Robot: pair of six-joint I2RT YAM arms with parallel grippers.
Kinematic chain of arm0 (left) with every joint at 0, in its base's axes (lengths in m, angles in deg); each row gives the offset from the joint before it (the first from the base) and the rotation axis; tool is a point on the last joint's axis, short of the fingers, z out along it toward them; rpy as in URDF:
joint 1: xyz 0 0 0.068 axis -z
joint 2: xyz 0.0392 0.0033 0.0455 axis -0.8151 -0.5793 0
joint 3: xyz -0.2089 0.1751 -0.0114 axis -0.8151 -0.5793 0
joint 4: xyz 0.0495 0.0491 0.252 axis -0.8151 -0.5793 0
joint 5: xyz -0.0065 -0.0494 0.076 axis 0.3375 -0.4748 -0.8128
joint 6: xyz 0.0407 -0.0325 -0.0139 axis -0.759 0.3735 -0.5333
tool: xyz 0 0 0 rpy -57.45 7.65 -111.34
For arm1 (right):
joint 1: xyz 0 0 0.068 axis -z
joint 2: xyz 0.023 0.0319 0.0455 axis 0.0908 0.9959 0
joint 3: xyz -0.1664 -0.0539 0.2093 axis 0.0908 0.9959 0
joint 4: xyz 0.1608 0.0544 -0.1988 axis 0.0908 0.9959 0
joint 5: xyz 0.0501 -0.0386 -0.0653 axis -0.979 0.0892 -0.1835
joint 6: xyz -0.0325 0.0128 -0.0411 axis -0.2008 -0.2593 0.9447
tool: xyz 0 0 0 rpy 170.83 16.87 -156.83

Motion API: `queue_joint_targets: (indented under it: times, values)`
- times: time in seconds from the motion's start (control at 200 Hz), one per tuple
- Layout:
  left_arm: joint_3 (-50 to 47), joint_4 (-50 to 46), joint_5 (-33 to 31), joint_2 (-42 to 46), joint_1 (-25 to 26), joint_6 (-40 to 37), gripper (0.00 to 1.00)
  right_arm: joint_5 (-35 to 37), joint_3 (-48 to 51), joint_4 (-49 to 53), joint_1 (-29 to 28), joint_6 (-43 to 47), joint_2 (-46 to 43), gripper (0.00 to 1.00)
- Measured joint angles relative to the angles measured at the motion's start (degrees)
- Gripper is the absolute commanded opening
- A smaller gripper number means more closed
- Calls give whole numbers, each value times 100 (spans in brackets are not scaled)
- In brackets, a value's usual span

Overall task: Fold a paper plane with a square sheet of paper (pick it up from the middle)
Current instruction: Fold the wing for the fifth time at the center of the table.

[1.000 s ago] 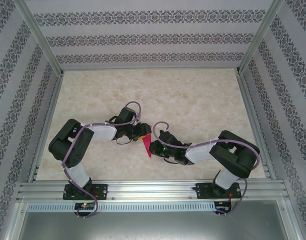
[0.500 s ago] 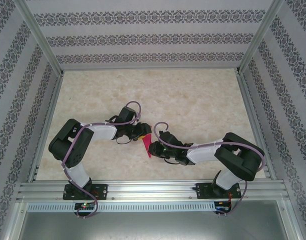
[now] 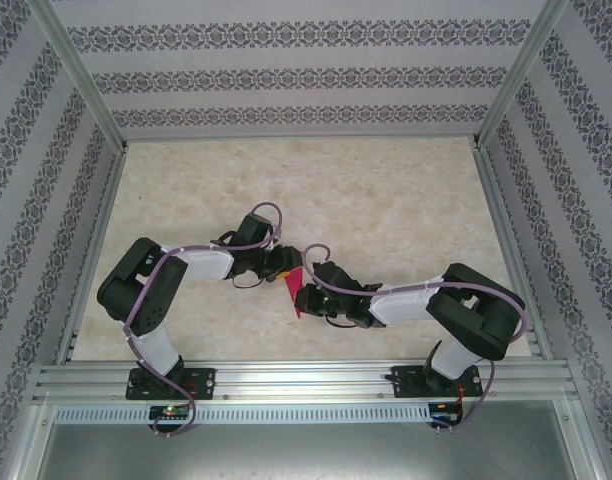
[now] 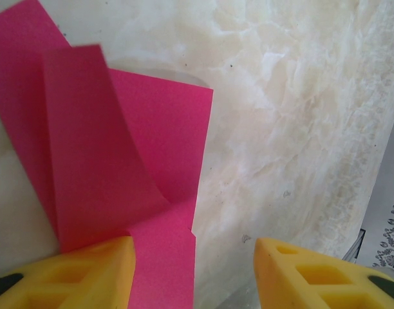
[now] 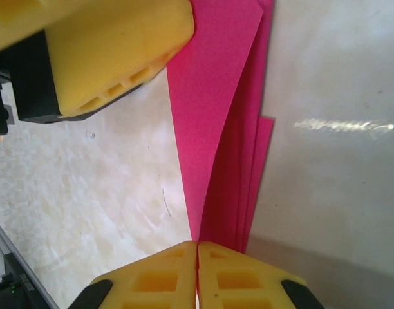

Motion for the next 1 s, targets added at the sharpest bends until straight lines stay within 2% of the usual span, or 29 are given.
queue_joint_targets:
  times: [0.33, 0.45, 0.729, 0.849, 0.999]
  values:
    - [0, -4, 0, 0, 0, 2, 53, -13, -26, -90, -24, -157, 203, 10]
    - [0, -9, 0, 0, 0, 2, 53, -4, 11, -63, -24, -168, 109, 18]
    - [0, -46, -2, 0, 0, 2, 53, 9, 33, 251, -151, -74, -120, 23]
    - [0, -48, 0, 0, 0, 2, 53, 37, -72, 516, -212, 33, -118, 23]
    - [0, -61, -2, 0, 0, 0, 52, 118, -212, 752, -223, 129, -116, 13]
